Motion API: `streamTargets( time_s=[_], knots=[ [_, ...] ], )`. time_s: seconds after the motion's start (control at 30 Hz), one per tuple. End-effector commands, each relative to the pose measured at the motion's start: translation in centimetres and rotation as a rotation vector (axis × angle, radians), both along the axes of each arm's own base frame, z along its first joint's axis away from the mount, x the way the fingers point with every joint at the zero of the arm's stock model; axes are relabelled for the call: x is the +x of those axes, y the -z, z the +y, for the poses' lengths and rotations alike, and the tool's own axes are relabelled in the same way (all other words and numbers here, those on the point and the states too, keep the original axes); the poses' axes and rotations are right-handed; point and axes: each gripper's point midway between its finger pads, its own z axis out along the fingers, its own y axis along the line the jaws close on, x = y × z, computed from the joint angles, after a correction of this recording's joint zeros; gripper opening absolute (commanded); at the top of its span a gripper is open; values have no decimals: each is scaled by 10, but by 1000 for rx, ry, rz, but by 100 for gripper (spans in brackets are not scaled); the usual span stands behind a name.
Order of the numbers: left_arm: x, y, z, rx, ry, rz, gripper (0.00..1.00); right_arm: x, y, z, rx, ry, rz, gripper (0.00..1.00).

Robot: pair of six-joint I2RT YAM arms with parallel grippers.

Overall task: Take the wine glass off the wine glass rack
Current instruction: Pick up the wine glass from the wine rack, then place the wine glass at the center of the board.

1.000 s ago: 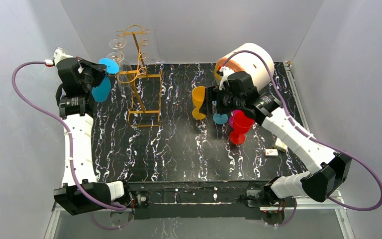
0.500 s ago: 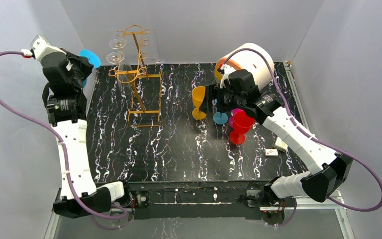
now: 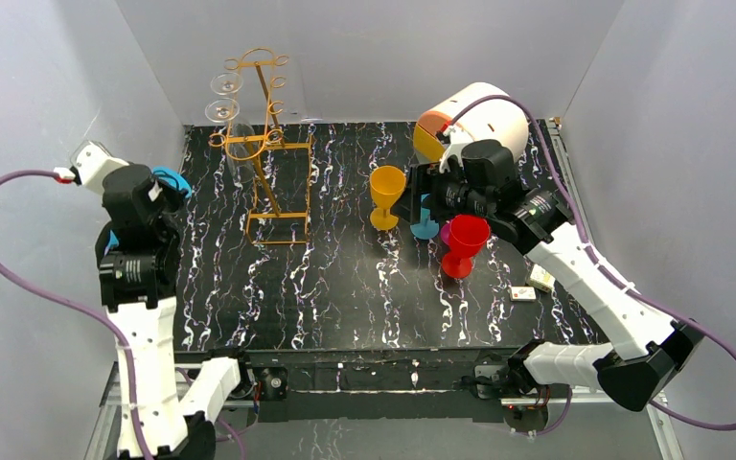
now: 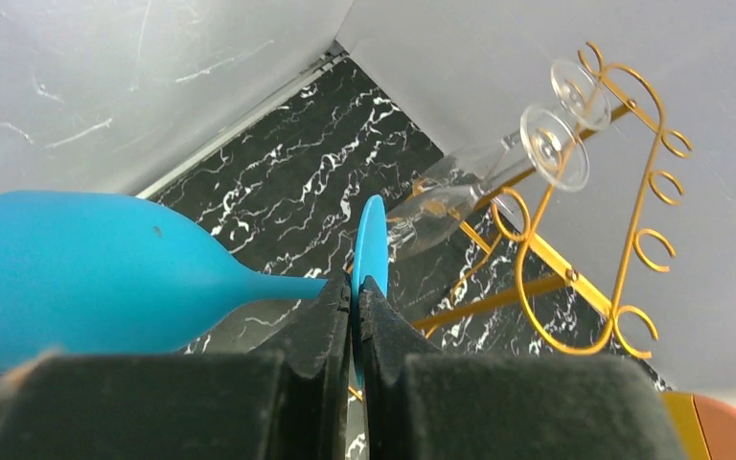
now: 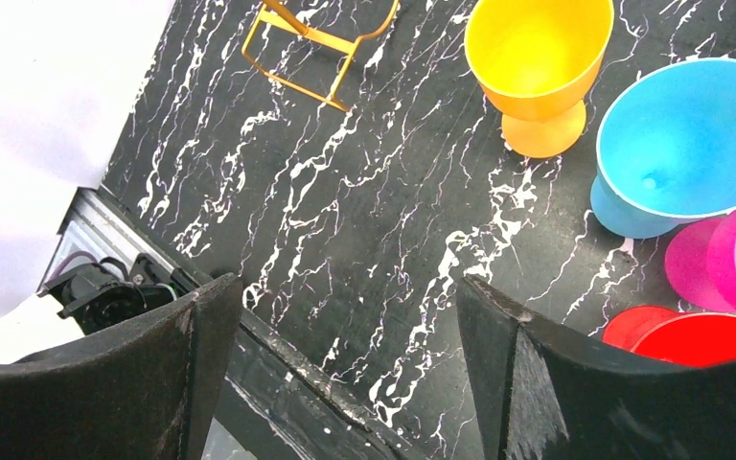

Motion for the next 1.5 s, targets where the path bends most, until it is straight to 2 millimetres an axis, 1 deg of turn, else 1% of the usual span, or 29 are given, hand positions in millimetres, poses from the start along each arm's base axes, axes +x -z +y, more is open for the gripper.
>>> streamTargets(
  time_s=[0.0, 0.1, 0.17, 0.27, 0.4, 0.43, 0.5, 0.53, 0.57, 0.6, 0.63, 0.73, 0.77, 0.83, 0.87, 0.9, 0.97, 1.0, 1.13, 1.2, 1.27, 1.33, 1.47],
  knots=[
    [-22, 0, -12, -24, 33, -47, 0, -6, -11, 0, 38, -14, -14, 90],
    [-28, 6, -30, -54, 123, -66, 0, -11, -18, 0, 61, -34, -24, 90],
    [-34, 11, -41, -74, 182, -62, 0, -16, -20, 0, 76, -48, -26, 91],
    [-48, 25, -59, -92, 279, -26, 0, -23, -20, 2, 99, -74, -19, 91],
    [-70, 43, -90, -116, 454, -3, 0, -33, -17, 5, 126, -118, -6, 91],
    [-74, 49, -101, -135, 511, 0, 0, -36, -16, 5, 130, -129, -4, 91],
    [-74, 53, -130, -192, 672, -37, 0, -41, -18, 7, 143, -151, -4, 91],
    [-72, 55, -152, -247, 794, -59, 0, -43, -18, 7, 151, -164, -3, 91],
    [-76, 54, -186, -343, 994, -79, 0, -47, -19, 9, 163, -187, 0, 91],
    [-76, 53, -202, -425, 1094, -88, 0, -50, -20, 10, 175, -200, 3, 91],
    [-76, 54, -210, -471, 1153, -89, 0, -53, -21, 11, 185, -210, 8, 91],
    [-82, 40, -218, -430, 1231, -142, 0, -62, -24, 14, 228, -244, 31, 91],
    [-82, 33, -223, -458, 1267, -160, 0, -65, -24, 16, 247, -254, 36, 91],
    [-79, 31, -231, -497, 1321, -166, 0, -70, -26, 21, 296, -278, 47, 91],
    [-80, 33, -238, -500, 1363, -147, 0, -72, -27, 23, 319, -283, 56, 91],
    [-76, 36, -241, -501, 1383, -122, 0, -71, -27, 24, 338, -277, 68, 91],
    [-67, 39, -243, -503, 1377, -104, 0, -71, -25, 26, 365, -264, 93, 91],
    [-65, 41, -245, -493, 1387, -99, 0, -72, -25, 27, 379, -264, 98, 91],
    [-75, 50, -258, -501, 1451, -65, 0, -72, -21, 29, 404, -262, 101, 91],
    [-81, 58, -265, -493, 1496, -45, 0, -72, -20, 30, 421, -266, 105, 91],
    [-88, 74, -276, -493, 1588, 6, 0, -75, -21, 33, 442, -278, 125, 90],
    [-89, 88, -285, -491, 1626, 52, 0, -79, -20, 36, 469, -305, 142, 89],
    [-91, 92, -299, -460, 1649, 53, 0, -82, -15, 40, 497, -321, 181, 85]
  ],
)
